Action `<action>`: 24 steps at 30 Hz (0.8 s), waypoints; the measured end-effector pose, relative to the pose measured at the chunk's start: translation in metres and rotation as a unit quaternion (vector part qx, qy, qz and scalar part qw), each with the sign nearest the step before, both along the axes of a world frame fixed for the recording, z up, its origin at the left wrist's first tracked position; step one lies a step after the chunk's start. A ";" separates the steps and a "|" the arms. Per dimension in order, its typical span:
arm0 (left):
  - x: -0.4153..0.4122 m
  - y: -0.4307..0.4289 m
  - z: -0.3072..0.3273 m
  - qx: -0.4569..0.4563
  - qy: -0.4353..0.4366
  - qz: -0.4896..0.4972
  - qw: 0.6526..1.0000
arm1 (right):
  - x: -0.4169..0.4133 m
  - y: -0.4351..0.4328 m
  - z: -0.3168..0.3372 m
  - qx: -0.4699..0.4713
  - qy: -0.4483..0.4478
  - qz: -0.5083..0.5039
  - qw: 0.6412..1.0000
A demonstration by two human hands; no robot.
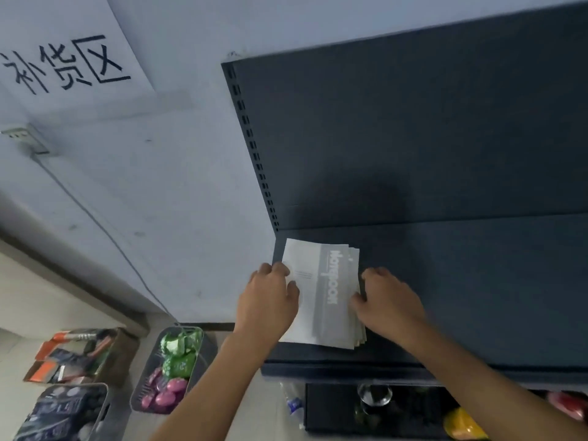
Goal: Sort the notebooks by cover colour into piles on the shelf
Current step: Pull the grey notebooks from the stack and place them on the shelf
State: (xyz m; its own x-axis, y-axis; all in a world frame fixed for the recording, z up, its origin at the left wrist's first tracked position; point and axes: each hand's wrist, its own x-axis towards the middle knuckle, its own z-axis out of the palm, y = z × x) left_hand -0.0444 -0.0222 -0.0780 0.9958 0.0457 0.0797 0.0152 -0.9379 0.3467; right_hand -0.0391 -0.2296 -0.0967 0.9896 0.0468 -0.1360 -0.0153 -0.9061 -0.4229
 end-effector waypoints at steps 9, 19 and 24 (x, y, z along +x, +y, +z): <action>0.029 0.010 -0.027 -0.036 0.093 0.035 0.994 | 0.007 0.026 -0.022 -0.039 0.045 -0.036 0.998; 0.032 0.035 -0.037 -0.128 0.164 0.069 0.976 | -0.005 0.050 -0.028 -0.171 -0.056 0.028 0.983; 0.035 0.043 -0.037 -0.105 0.172 0.072 0.977 | -0.010 0.053 -0.028 -0.171 -0.073 0.054 0.981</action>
State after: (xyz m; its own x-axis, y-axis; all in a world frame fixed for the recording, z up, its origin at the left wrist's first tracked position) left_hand -0.0096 0.0209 -0.1145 0.9441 0.1672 -0.2840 0.2913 -0.8265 0.4818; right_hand -0.0490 -0.1767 -0.1245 0.9914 0.1295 -0.0187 0.1275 -0.9882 -0.0847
